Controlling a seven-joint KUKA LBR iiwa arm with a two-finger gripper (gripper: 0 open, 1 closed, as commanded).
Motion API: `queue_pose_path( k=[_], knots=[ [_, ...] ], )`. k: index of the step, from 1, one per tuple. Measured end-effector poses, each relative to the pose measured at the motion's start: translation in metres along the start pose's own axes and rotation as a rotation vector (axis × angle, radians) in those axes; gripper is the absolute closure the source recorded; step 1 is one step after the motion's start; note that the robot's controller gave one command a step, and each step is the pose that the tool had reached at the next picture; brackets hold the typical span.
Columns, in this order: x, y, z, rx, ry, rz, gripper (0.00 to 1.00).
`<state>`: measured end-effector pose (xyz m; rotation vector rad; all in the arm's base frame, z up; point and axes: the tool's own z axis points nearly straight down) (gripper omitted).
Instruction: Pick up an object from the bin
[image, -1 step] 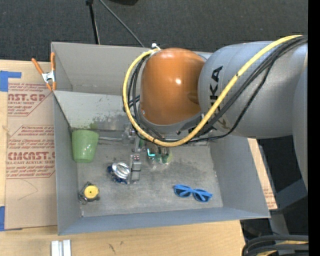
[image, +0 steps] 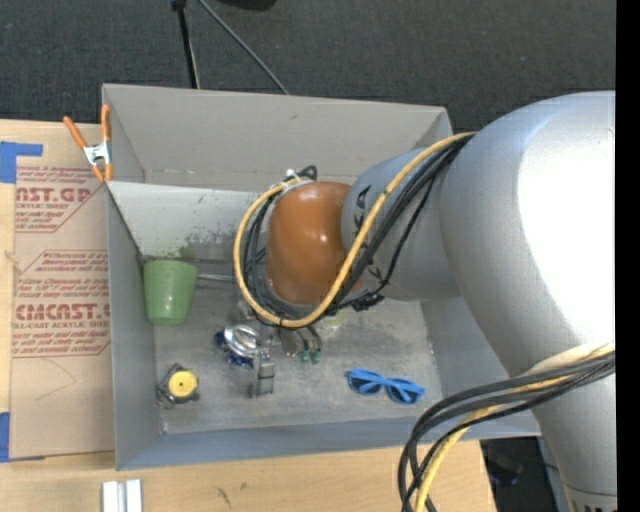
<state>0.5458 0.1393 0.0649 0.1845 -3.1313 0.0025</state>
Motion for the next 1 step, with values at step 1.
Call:
queue_pose_path(
  k=[1],
  knots=[
    [-0.0015, 0.0016, -0.0047, -0.003, -0.006, 0.000, 1.00]
  ],
)
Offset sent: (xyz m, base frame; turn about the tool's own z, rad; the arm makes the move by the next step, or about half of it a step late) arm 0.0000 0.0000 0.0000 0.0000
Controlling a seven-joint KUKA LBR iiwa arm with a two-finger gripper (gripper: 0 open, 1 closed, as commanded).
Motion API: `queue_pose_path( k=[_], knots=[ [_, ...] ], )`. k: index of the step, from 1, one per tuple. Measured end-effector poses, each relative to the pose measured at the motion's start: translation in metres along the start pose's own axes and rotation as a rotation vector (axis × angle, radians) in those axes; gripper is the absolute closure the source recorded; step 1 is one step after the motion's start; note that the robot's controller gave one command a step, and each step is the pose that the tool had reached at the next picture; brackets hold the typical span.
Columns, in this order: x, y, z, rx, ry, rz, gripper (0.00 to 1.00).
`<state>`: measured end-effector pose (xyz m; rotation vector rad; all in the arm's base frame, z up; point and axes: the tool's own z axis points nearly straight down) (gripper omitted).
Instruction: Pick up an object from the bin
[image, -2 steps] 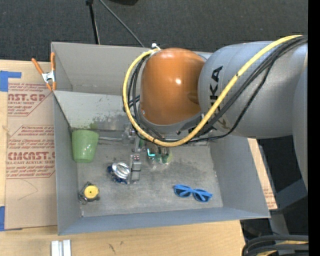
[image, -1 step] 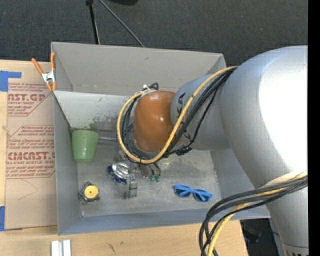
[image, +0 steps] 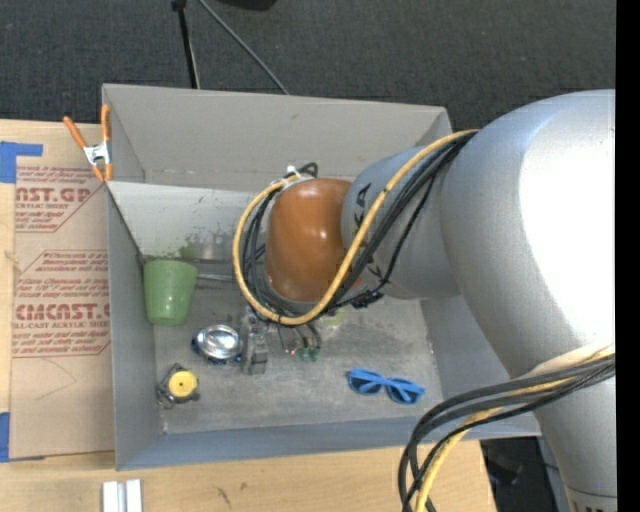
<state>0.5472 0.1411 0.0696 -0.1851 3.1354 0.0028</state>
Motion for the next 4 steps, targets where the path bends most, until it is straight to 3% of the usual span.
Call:
queue_pose_path(
  k=[1, 2, 3, 4],
  knots=[
    [-0.032, 0.053, -0.113, -0.001, -0.011, -0.055, 1.00],
    [-0.030, 0.051, -0.107, 0.000, -0.002, -0.052, 0.00],
    [-0.024, 0.057, -0.005, 0.008, 0.010, -0.607, 0.00],
    [-0.024, 0.062, -0.001, 0.000, -0.003, -0.608, 1.00]
  ],
)
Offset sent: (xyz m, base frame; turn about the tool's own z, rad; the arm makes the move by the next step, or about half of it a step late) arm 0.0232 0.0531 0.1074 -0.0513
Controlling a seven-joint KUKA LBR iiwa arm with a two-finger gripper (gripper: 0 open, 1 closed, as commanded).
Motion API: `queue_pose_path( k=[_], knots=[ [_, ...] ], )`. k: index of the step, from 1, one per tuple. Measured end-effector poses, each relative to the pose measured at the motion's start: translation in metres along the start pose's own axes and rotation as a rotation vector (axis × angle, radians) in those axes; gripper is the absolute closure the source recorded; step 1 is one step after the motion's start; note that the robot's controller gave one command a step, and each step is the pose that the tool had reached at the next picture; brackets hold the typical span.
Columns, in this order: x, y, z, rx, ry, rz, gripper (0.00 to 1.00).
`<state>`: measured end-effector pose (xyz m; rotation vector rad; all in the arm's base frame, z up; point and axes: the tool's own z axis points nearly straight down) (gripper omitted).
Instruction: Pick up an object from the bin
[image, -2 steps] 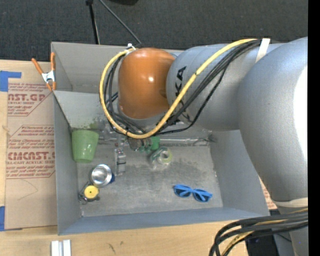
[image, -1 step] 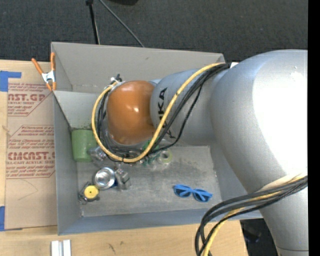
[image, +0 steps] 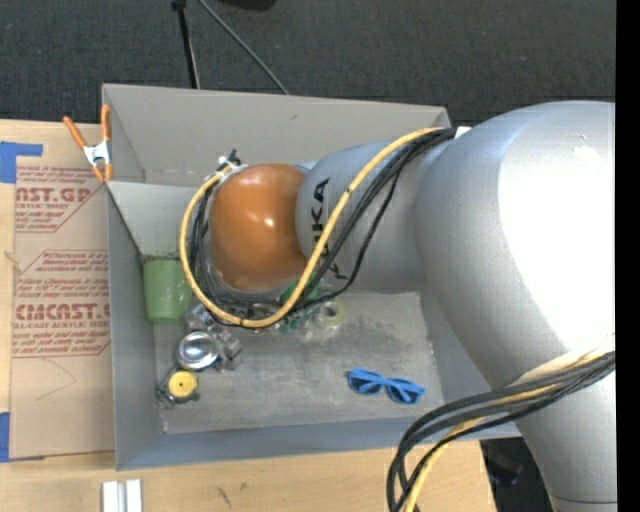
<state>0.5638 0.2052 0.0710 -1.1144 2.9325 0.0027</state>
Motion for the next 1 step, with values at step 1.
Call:
queue_pose_path(
  k=[1],
  knots=[
    [-0.0001, -0.0035, -0.1807, 0.004, -0.007, -0.004, 1.00]
  ],
)
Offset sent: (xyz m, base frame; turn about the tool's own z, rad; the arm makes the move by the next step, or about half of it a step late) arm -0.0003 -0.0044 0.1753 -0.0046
